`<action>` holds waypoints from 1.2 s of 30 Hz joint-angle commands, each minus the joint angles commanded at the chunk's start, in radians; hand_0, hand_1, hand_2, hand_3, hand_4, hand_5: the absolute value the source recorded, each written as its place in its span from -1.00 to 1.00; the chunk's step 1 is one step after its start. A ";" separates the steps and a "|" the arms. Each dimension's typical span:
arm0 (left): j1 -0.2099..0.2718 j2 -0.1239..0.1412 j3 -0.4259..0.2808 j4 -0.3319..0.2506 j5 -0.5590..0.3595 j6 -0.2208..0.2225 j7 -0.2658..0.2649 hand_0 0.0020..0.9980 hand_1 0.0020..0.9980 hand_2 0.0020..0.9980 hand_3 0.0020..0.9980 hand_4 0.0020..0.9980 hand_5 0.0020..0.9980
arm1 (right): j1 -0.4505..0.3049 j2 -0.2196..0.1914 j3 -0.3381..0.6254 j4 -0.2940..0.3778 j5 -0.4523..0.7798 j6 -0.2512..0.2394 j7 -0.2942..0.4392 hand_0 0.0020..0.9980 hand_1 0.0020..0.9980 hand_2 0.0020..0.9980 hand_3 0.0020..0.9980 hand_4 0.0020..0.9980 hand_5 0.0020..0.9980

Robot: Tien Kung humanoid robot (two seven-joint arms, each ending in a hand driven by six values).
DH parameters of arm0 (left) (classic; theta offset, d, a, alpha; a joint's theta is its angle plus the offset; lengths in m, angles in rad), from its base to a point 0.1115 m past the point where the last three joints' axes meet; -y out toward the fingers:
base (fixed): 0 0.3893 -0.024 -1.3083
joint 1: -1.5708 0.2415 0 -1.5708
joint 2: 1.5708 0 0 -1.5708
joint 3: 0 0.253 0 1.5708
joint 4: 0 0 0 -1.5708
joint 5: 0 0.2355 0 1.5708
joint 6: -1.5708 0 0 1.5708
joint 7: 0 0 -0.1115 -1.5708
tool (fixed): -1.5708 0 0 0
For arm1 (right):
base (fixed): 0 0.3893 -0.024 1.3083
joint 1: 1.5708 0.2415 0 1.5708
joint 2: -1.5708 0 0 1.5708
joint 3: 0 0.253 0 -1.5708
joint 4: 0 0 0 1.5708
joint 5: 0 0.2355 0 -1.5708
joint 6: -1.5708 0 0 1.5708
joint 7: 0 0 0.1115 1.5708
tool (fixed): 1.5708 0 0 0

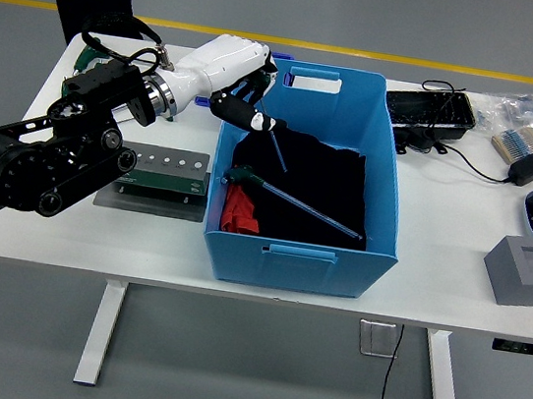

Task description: Lift tool from toolbox,place it in box,lift tool from toolbox,place it in box

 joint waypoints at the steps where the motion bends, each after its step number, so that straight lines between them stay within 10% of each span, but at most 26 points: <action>1: 0.000 -0.004 0.008 0.007 -0.008 -0.006 0.002 -0.50 -0.50 -0.27 -0.05 0.75 -0.03 | 0.000 0.000 -0.001 0.000 0.002 0.000 0.000 0.31 0.26 0.40 0.12 0.54 0.34; 2: 0.000 -0.008 0.016 0.013 -0.016 -0.017 0.007 -0.24 -0.12 0.11 0.12 0.84 0.15 | 0.001 0.000 -0.003 0.000 0.004 0.000 0.001 0.30 0.25 0.40 0.12 0.54 0.34; 7: 0.002 -0.017 0.046 0.031 -0.024 -0.105 0.059 -0.24 -0.12 0.11 0.12 0.84 0.15 | 0.002 0.000 -0.005 0.000 0.006 0.000 0.001 0.30 0.25 0.40 0.12 0.54 0.34; 8: 0.003 -0.018 0.050 0.034 -0.025 -0.116 0.062 0.05 0.21 0.40 0.30 0.89 0.21 | 0.002 -0.001 -0.006 0.000 0.006 0.000 0.001 0.31 0.25 0.40 0.12 0.54 0.34; 22: 0.046 -0.001 -0.002 0.011 -0.023 -0.153 0.080 0.38 0.52 0.66 0.53 0.94 0.30 | -0.001 0.001 -0.002 0.001 0.002 -0.003 0.000 0.31 0.25 0.40 0.12 0.54 0.34; 36: 0.323 -0.005 -0.468 -0.156 -0.190 -0.066 0.071 0.43 0.53 0.67 0.55 0.93 0.29 | -0.012 0.005 -0.014 0.005 0.027 -0.008 0.007 0.31 0.25 0.40 0.12 0.54 0.34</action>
